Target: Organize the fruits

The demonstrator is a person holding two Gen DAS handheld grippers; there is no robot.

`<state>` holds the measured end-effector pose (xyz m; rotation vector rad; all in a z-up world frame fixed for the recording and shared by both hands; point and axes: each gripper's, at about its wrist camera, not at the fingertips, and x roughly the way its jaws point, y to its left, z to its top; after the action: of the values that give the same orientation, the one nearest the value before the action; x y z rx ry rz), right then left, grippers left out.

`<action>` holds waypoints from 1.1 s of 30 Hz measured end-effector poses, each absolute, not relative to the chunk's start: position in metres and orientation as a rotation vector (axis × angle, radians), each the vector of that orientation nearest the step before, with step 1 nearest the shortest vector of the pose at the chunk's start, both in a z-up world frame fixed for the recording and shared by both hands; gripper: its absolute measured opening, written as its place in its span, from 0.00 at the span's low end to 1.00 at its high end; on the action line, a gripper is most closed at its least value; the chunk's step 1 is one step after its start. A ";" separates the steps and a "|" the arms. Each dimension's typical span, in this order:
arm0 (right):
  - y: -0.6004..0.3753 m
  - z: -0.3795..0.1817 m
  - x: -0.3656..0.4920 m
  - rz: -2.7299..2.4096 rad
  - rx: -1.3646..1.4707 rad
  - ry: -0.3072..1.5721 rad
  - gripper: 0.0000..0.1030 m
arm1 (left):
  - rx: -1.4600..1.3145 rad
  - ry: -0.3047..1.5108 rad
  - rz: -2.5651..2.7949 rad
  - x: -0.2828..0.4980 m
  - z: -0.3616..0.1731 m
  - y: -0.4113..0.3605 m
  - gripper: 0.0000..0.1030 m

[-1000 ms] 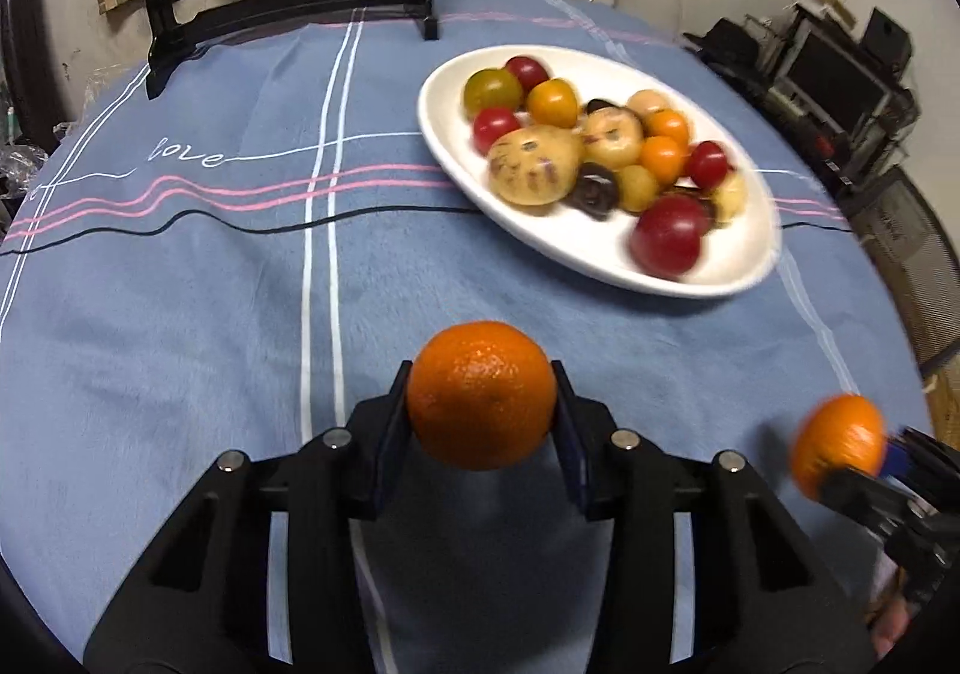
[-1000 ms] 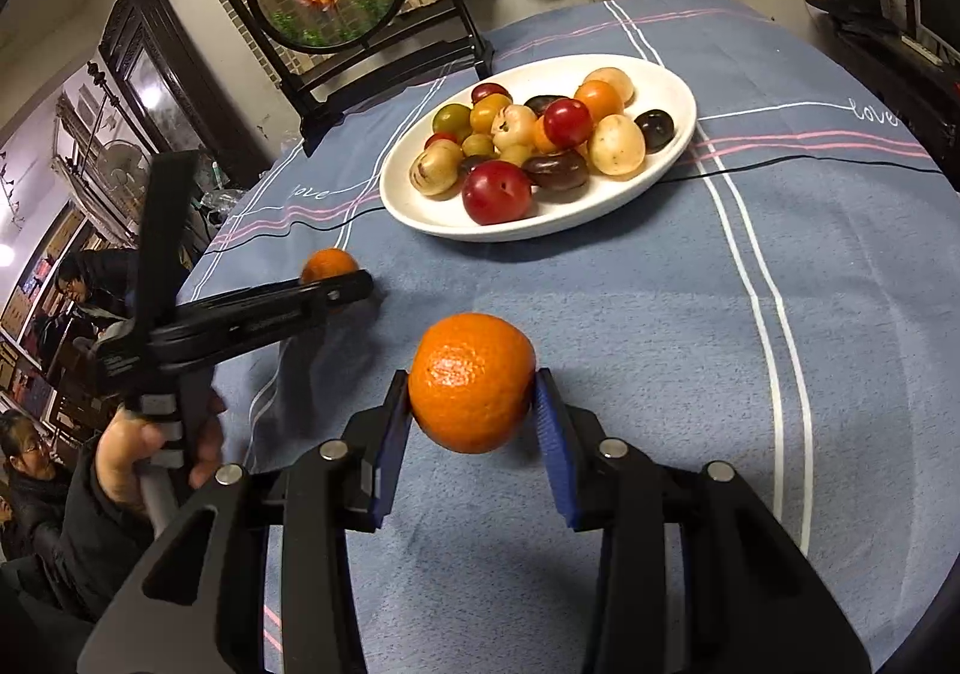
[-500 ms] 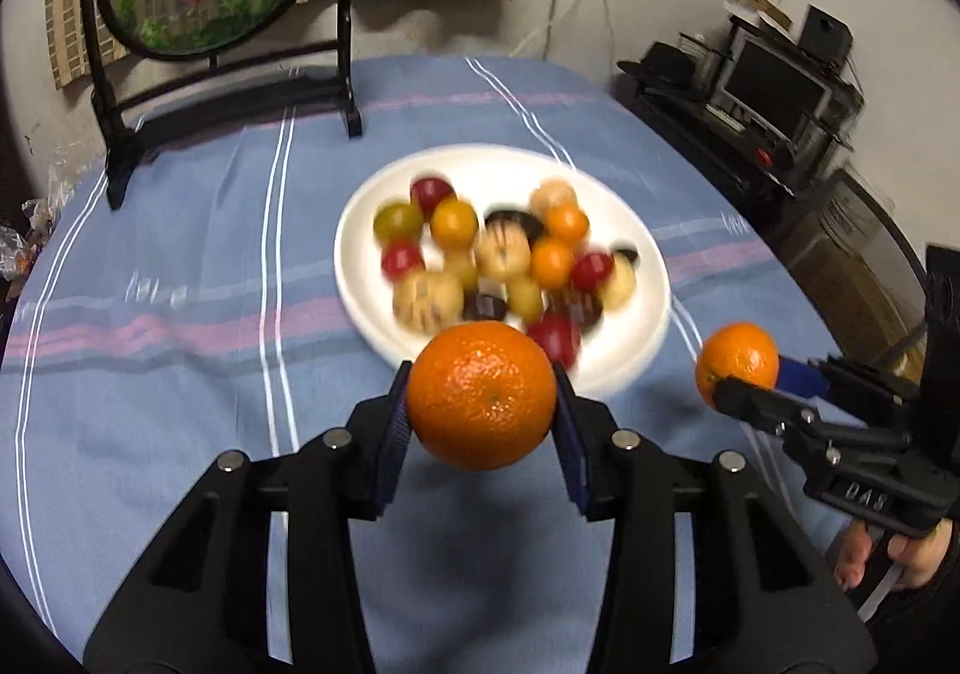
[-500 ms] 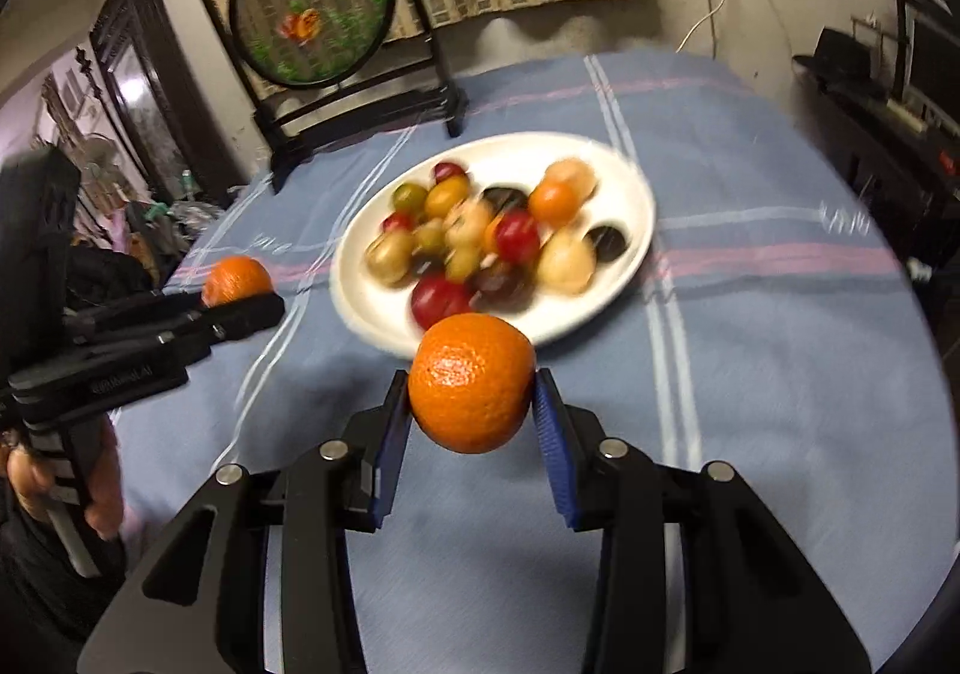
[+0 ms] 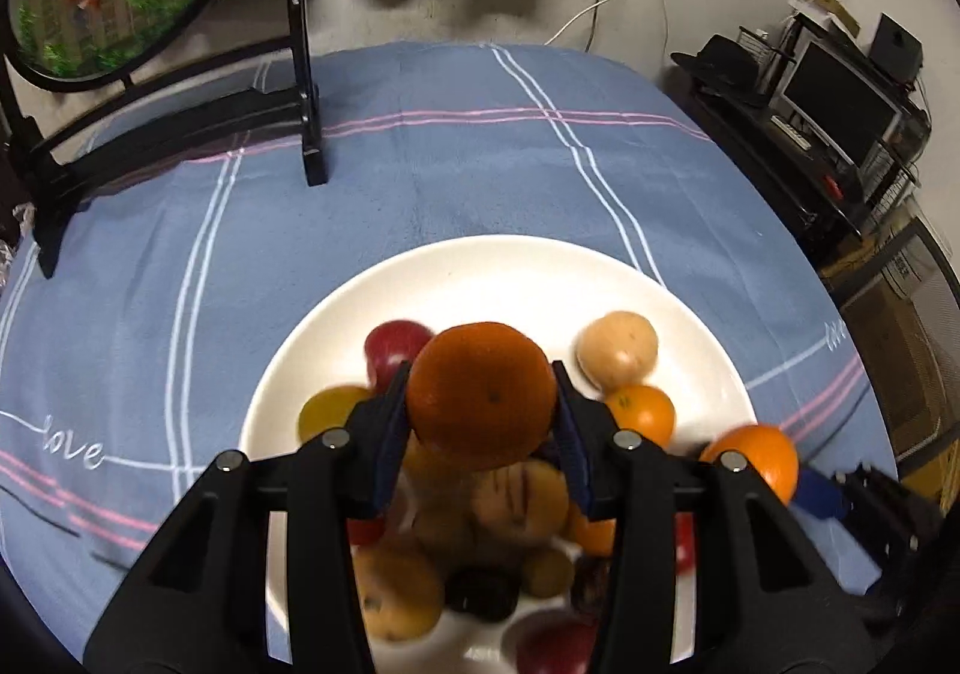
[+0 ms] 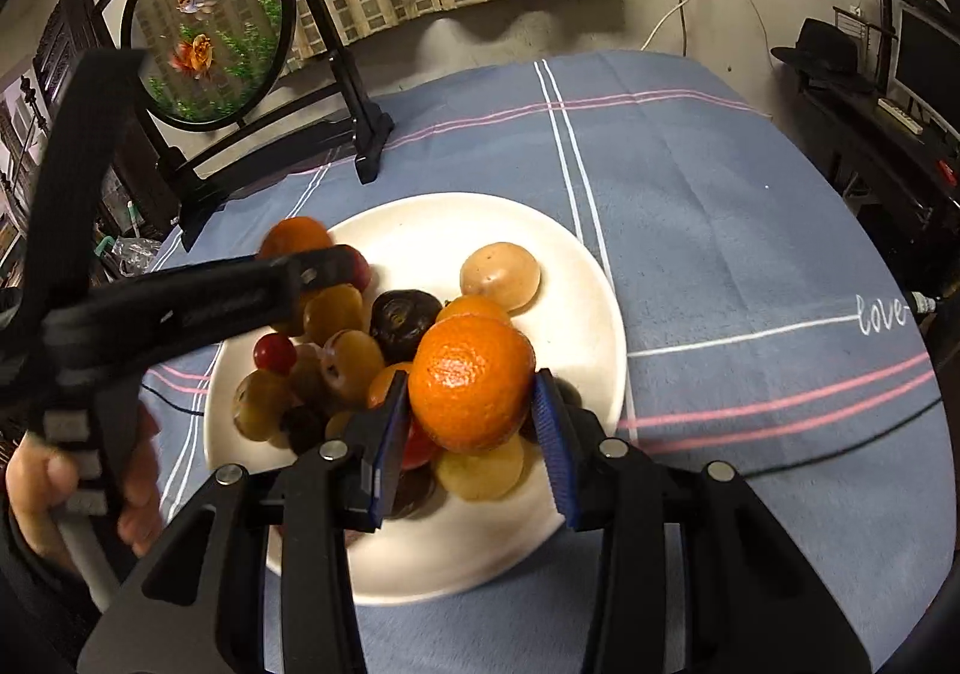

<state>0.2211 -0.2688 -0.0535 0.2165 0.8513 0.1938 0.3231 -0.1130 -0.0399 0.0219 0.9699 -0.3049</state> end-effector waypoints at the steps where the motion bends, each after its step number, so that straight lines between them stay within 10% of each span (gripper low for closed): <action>1: -0.268 -0.054 0.222 0.194 0.216 0.845 0.41 | 0.020 0.977 -0.309 0.327 -0.043 -0.115 0.45; 4: -0.268 -0.056 0.224 0.178 0.199 0.835 0.47 | 0.014 0.943 -0.293 0.329 -0.039 -0.113 0.71; 7: -0.268 -0.050 0.218 0.154 0.171 0.787 0.64 | -0.004 0.904 -0.296 0.322 -0.027 -0.106 0.72; 14: -0.269 -0.053 0.203 0.158 0.133 0.764 0.64 | -0.034 0.879 -0.311 0.267 -0.004 -0.083 0.85; 25: -0.249 -0.040 0.136 0.142 0.121 0.817 0.67 | -0.032 0.863 -0.178 0.142 -0.013 -0.026 0.88; 29: -0.239 -0.035 0.094 0.089 0.110 0.797 0.99 | 0.002 0.813 -0.119 0.112 -0.008 -0.018 0.88; 33: -0.234 -0.032 0.068 0.019 0.083 0.786 0.99 | -0.003 0.781 -0.114 0.090 0.002 -0.015 0.88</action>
<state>0.0684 -0.2344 -0.0319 0.0830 0.7855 0.0190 0.0901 -0.0155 0.0021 -0.0028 0.7809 -0.1145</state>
